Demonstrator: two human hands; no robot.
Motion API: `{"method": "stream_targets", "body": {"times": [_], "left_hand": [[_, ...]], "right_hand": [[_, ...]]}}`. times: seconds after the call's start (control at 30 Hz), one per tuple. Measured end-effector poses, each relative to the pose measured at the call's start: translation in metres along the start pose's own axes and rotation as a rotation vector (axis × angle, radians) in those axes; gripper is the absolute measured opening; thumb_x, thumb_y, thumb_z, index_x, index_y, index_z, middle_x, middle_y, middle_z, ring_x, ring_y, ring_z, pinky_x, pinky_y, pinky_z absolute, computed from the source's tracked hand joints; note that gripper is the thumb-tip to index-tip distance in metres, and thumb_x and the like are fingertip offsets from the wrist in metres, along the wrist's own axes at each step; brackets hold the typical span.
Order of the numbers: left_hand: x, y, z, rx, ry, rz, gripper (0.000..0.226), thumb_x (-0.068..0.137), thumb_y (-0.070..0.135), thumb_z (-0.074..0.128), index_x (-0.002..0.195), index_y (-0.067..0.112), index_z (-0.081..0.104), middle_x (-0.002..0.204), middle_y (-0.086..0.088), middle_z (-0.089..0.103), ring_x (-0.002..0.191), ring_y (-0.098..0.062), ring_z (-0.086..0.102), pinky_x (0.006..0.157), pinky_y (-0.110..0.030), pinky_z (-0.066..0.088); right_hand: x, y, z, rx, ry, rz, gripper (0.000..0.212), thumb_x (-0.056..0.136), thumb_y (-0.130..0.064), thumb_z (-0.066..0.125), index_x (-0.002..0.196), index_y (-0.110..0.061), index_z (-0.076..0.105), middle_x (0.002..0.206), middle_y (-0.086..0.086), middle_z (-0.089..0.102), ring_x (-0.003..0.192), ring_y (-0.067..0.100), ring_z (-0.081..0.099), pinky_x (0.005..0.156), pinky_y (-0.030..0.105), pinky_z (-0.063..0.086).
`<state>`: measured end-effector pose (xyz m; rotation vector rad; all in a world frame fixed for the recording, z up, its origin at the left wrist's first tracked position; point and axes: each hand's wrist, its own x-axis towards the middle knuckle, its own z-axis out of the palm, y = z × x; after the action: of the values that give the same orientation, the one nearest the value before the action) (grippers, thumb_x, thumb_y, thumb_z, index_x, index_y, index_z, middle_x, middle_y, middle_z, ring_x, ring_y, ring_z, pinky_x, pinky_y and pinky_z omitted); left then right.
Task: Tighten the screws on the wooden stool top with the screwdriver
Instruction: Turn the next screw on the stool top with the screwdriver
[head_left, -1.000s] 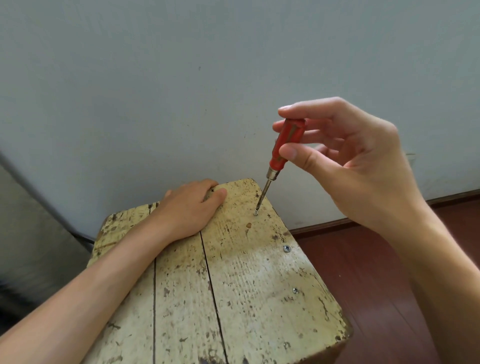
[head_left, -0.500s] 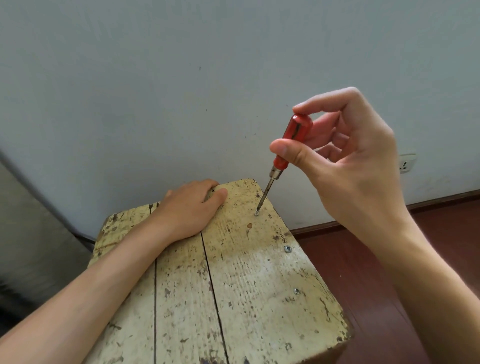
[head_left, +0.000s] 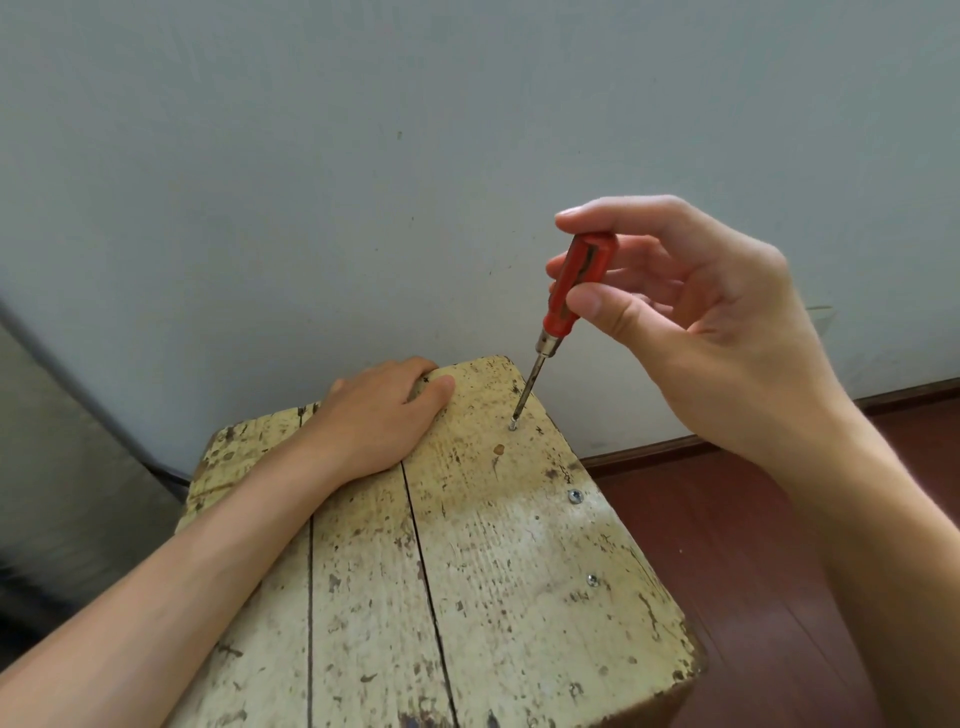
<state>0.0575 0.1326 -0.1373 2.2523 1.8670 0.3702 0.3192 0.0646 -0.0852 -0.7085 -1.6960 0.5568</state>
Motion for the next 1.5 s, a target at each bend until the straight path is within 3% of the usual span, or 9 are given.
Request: {"method": "stream_targets", "body": {"times": [0.33, 0.57, 0.73, 0.83, 0.93, 1.0, 1.13, 1.33, 1.5], "left_hand": [[-0.002, 0.002, -0.001, -0.004, 0.003, 0.000, 0.048, 0.102, 0.060, 0.028, 0.128, 0.032, 0.057, 0.120, 0.010, 0.064, 0.115, -0.017, 0.056, 0.105, -0.048, 0.039], [-0.002, 0.002, 0.000, 0.004, 0.003, 0.004, 0.049, 0.102, 0.061, 0.027, 0.128, 0.032, 0.057, 0.122, 0.011, 0.063, 0.117, -0.017, 0.056, 0.104, -0.047, 0.038], [-0.001, 0.003, -0.001, -0.002, -0.001, -0.002, 0.049, 0.102, 0.060, 0.028, 0.129, 0.031, 0.057, 0.123, 0.010, 0.063, 0.118, -0.018, 0.056, 0.107, -0.049, 0.038], [-0.002, 0.003, -0.001, -0.003, -0.003, -0.008, 0.050, 0.102, 0.060, 0.028, 0.132, 0.031, 0.056, 0.126, 0.010, 0.062, 0.119, -0.018, 0.055, 0.107, -0.048, 0.038], [-0.002, 0.002, -0.001, -0.007, 0.003, -0.008, 0.049, 0.103, 0.060, 0.028, 0.131, 0.031, 0.056, 0.125, 0.010, 0.062, 0.119, -0.018, 0.055, 0.106, -0.047, 0.038], [-0.002, 0.003, -0.001, -0.005, 0.004, -0.002, 0.048, 0.103, 0.059, 0.029, 0.129, 0.031, 0.057, 0.123, 0.010, 0.063, 0.117, -0.018, 0.056, 0.105, -0.047, 0.039], [-0.001, 0.003, -0.001, -0.016, 0.005, 0.002, 0.044, 0.103, 0.059, 0.029, 0.124, 0.033, 0.059, 0.117, 0.013, 0.064, 0.113, -0.016, 0.057, 0.105, -0.048, 0.038], [-0.002, 0.003, -0.001, -0.020, 0.013, 0.003, 0.045, 0.102, 0.060, 0.030, 0.122, 0.033, 0.059, 0.114, 0.012, 0.065, 0.110, -0.016, 0.058, 0.103, -0.047, 0.039], [-0.003, 0.004, -0.001, -0.019, 0.009, 0.001, 0.046, 0.102, 0.060, 0.029, 0.125, 0.032, 0.059, 0.118, 0.012, 0.065, 0.114, -0.017, 0.058, 0.106, -0.049, 0.038]], "right_hand": [[-0.001, 0.001, 0.024, -0.119, 0.259, 0.023, 0.035, 0.094, -0.022, 0.084, 0.125, -0.028, 0.067, 0.083, -0.014, 0.074, 0.084, 0.009, 0.078, 0.077, 0.025, 0.058], [0.001, 0.004, 0.011, -0.081, 0.101, 0.000, 0.036, 0.102, -0.015, 0.073, 0.137, -0.024, 0.065, 0.117, -0.008, 0.077, 0.114, 0.014, 0.075, 0.092, 0.042, 0.062], [0.001, 0.002, 0.005, 0.021, -0.008, 0.014, 0.041, 0.107, -0.005, 0.063, 0.139, -0.029, 0.057, 0.125, 0.000, 0.074, 0.113, 0.015, 0.076, 0.089, 0.025, 0.058], [0.001, 0.003, 0.008, 0.003, 0.012, -0.010, 0.046, 0.107, -0.002, 0.062, 0.141, -0.033, 0.058, 0.119, 0.003, 0.074, 0.108, 0.014, 0.076, 0.087, 0.018, 0.055], [0.002, 0.002, 0.012, 0.026, 0.057, -0.023, 0.038, 0.104, 0.003, 0.066, 0.131, -0.024, 0.066, 0.110, 0.011, 0.075, 0.095, 0.019, 0.078, 0.084, 0.022, 0.059], [0.002, 0.001, 0.014, 0.009, 0.090, -0.016, 0.034, 0.102, 0.000, 0.069, 0.126, -0.023, 0.067, 0.101, 0.009, 0.074, 0.089, 0.021, 0.078, 0.079, 0.031, 0.062], [0.002, -0.002, 0.020, -0.056, 0.164, 0.017, 0.028, 0.099, -0.014, 0.078, 0.121, -0.027, 0.067, 0.090, -0.006, 0.074, 0.083, 0.015, 0.078, 0.064, 0.033, 0.056], [0.000, -0.001, 0.021, -0.085, 0.192, 0.030, 0.029, 0.098, -0.021, 0.080, 0.124, -0.027, 0.068, 0.098, -0.008, 0.075, 0.090, 0.014, 0.078, 0.068, 0.042, 0.058], [-0.001, 0.004, 0.009, -0.017, 0.087, 0.060, 0.039, 0.103, -0.008, 0.069, 0.138, -0.024, 0.063, 0.118, -0.004, 0.076, 0.107, 0.012, 0.077, 0.092, 0.038, 0.061]]}}
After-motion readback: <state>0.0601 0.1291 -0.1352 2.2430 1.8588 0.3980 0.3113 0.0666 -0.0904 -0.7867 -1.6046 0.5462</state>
